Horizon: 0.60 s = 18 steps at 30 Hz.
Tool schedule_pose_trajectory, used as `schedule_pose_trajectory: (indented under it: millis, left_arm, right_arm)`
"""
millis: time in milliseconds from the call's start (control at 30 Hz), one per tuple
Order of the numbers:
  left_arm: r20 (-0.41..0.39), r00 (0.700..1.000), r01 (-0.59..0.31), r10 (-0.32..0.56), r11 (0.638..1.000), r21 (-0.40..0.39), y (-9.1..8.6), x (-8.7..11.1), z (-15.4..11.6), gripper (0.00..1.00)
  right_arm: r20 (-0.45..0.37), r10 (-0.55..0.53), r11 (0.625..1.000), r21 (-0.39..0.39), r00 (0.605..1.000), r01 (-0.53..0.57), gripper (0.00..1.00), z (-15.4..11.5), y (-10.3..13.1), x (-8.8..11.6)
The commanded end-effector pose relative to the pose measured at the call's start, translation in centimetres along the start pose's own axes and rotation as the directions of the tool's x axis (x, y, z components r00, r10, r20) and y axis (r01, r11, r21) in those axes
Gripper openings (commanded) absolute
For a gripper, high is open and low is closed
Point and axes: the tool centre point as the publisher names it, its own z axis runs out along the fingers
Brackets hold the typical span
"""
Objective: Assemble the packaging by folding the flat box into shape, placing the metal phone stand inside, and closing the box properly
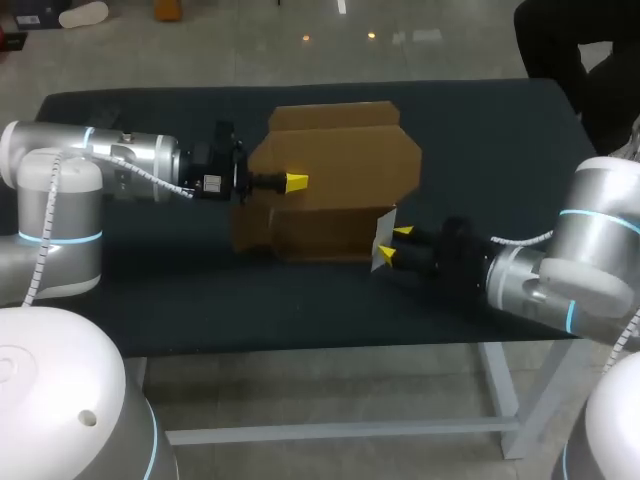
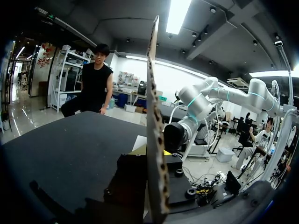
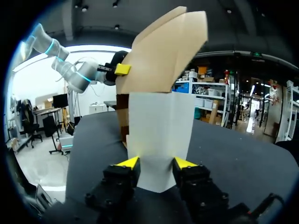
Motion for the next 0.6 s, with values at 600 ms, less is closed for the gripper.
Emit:
schedule_pose_trajectory:
  millis: [600]
  left_arm:
    - [-0.002, 1.0, 0.0, 0.0, 1.0, 0.001, 0.4, -0.1, 0.2, 0.0]
  right_arm:
    - [0.232, 0.026, 0.999, -0.029, 0.972, -0.02, 0.46, 0.6, 0.5, -0.9]
